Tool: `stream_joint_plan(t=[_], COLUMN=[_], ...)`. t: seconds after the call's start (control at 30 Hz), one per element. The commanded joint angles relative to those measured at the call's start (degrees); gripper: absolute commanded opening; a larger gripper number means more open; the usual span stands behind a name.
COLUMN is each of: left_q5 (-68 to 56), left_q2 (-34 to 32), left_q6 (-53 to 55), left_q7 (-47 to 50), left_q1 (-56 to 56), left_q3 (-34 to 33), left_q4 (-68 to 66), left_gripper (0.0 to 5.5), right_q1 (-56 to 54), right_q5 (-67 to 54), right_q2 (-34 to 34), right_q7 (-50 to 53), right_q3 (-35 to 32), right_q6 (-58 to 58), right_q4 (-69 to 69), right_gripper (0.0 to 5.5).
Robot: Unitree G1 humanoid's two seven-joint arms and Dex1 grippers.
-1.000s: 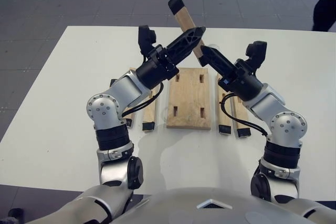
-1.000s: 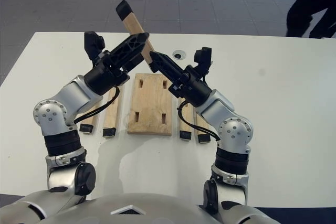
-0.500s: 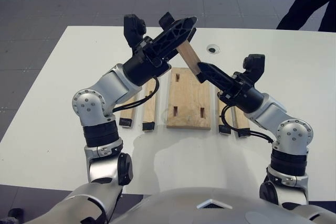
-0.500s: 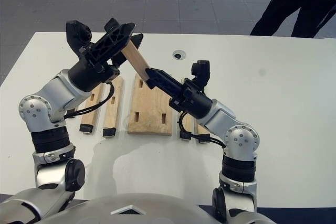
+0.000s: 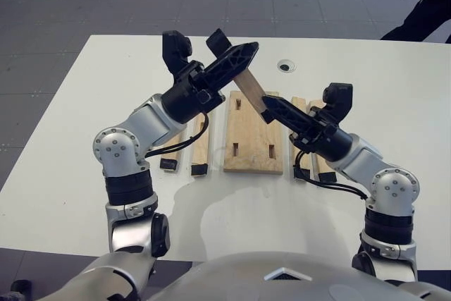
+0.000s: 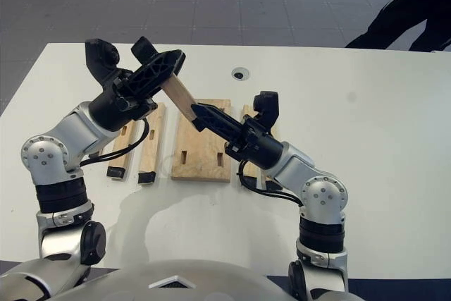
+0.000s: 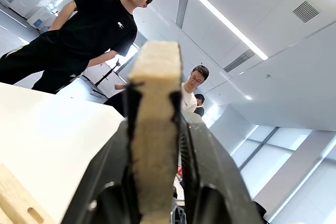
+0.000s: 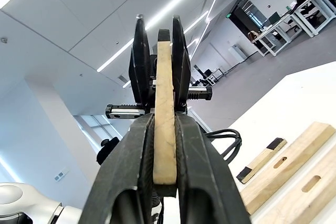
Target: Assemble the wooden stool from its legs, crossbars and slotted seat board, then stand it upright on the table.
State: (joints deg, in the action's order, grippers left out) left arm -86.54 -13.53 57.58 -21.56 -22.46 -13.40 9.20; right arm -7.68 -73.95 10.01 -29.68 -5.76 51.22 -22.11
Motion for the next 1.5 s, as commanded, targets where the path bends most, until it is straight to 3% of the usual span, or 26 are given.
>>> stream_joint_plan(t=[0.03,0.33,0.37,0.57,0.77,0.87,1.0,1.5], left_q5=[2.19,5.26,5.37,5.88,22.33,41.55,55.58,63.07], left_q2=[-0.79,-0.14,-0.09,-0.9,-8.93,-12.78,-11.38,-6.53], left_q6=[-1.74,-4.78,-4.95,-4.71,-14.99,-21.62,-25.13,-27.32], left_q7=[-1.89,-2.27,-2.23,-3.11,-0.72,6.98,16.25,17.38], left_q1=[0.35,-0.22,-0.23,0.4,-0.51,5.06,11.42,13.47], left_q3=[0.28,0.49,0.56,0.72,-4.0,0.94,4.0,2.51], left_q4=[0.37,-1.0,-1.05,-0.57,-4.64,-3.02,1.5,-1.98], left_gripper=[0.52,0.44,0.44,0.42,0.42,0.42,0.42,0.42], right_q1=[1.03,2.52,2.48,2.41,5.02,6.32,8.3,10.89], right_q5=[2.85,4.34,4.57,2.59,0.19,1.53,4.66,9.17], right_q2=[-0.34,-0.31,0.04,1.92,3.73,3.69,2.83,2.62], right_q7=[3.57,4.5,4.51,3.79,5.36,6.93,8.09,8.09], right_q3=[-1.47,0.23,0.44,0.27,-8.16,-8.17,-5.23,-1.0], right_q6=[-4.35,-5.26,-5.07,-4.48,-8.27,-8.84,-9.17,-10.38], right_q4=[-2.32,-5.14,-4.89,-3.87,-0.94,-1.02,-1.9,-3.69], right_gripper=[0.39,0.39,0.81,1.98,2.01,2.01,2.01,2.01])
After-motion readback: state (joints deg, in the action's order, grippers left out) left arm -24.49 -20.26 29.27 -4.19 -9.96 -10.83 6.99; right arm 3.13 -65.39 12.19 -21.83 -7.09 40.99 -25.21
